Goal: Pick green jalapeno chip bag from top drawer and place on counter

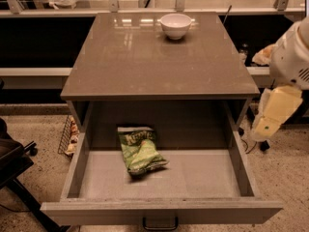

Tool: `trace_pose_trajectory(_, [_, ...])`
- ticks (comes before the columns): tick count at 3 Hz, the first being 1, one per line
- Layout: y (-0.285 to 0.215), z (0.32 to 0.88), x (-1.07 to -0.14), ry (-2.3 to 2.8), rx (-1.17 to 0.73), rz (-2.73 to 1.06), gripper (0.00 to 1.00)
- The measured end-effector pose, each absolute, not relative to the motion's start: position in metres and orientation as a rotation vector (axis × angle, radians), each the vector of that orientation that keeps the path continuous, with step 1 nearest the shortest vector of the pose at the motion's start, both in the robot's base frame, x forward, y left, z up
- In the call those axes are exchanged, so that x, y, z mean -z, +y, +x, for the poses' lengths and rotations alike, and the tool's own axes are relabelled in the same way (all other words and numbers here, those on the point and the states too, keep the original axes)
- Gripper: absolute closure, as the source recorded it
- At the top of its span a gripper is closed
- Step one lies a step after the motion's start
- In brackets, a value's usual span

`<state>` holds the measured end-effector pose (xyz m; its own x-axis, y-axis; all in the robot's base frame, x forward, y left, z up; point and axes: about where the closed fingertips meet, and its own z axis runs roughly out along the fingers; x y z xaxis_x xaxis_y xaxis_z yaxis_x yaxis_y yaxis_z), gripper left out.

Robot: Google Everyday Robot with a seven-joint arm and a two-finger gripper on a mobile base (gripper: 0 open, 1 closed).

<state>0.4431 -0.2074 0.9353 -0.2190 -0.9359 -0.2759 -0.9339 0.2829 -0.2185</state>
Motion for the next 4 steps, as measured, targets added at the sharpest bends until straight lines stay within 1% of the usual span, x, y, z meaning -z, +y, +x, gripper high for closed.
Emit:
trace_pose_trajectory(2, [-0.167,0.472,-0.846,2.043,-0.214,-1.626,0.0])
trace_pose_trajectory(3, [-0.145,0.487,-0.808,1.972,-0.25,-1.608,0.0])
trace_pose_trajectory(4, [-0.145,0.487,-0.808,1.972,-0.25,-1.609,0.0])
